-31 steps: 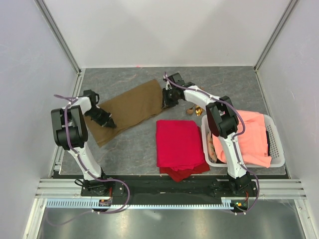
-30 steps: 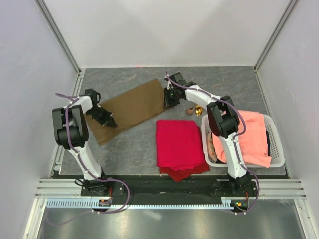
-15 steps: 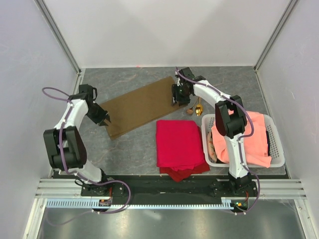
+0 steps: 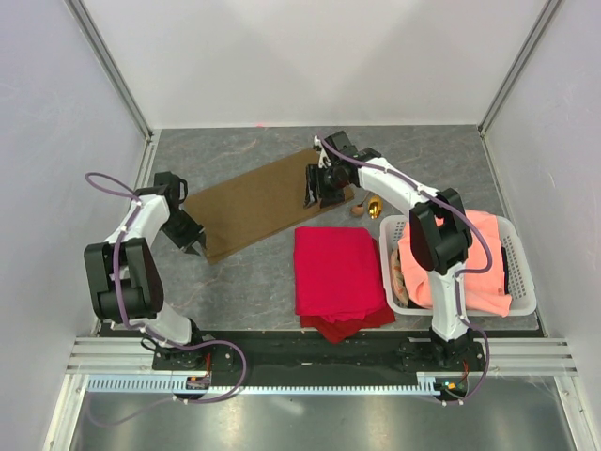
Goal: Fold the napkin into a case and place the utensils inside
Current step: Smooth out the rectangle-folded napkin at the center of the board.
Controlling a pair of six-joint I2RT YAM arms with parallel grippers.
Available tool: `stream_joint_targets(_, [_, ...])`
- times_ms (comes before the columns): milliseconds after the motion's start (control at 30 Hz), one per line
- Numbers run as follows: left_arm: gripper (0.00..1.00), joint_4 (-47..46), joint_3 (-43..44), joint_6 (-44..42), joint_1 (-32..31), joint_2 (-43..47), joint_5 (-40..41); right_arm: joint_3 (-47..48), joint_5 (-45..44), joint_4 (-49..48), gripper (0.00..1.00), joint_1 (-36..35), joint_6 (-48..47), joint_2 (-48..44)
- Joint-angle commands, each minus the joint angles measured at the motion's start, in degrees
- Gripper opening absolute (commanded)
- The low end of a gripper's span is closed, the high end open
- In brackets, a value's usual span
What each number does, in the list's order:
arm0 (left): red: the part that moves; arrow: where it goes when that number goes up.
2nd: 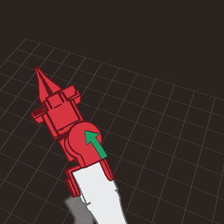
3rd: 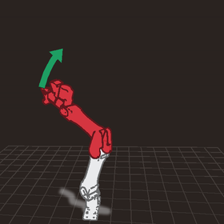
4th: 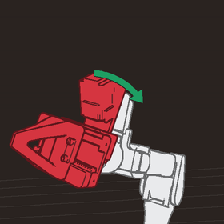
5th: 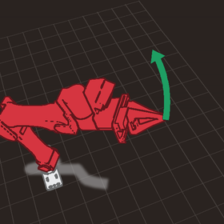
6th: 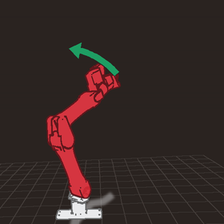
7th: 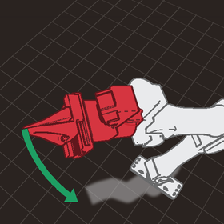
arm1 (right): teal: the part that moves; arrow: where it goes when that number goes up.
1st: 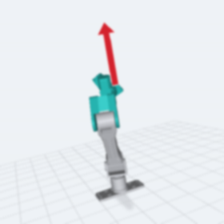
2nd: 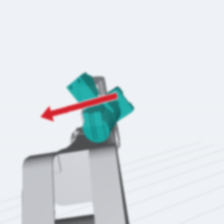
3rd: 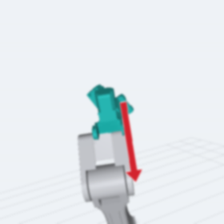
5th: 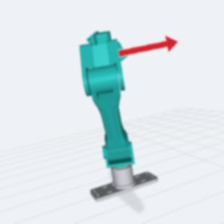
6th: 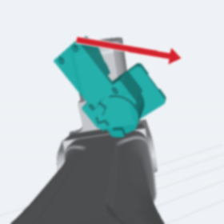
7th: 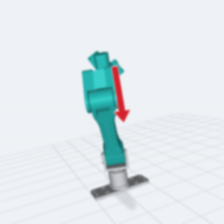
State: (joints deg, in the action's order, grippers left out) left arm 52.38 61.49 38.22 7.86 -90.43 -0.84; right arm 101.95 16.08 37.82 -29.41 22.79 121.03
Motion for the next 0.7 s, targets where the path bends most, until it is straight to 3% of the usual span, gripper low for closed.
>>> stream_joint_targets(0, [0.34,-3.4,0.0,-3.6,-0.2,-2.1,2.4,-3.2,2.0,-1.7,0.61,-0.5,0.7,-3.1])
stream_joint_targets(667, [0.33,-9.0,-0.6,-2.9,-0.4,-7.9,-2.1,-4.7,2.6,-2.3,0.62,-0.5,-0.5,-4.2])
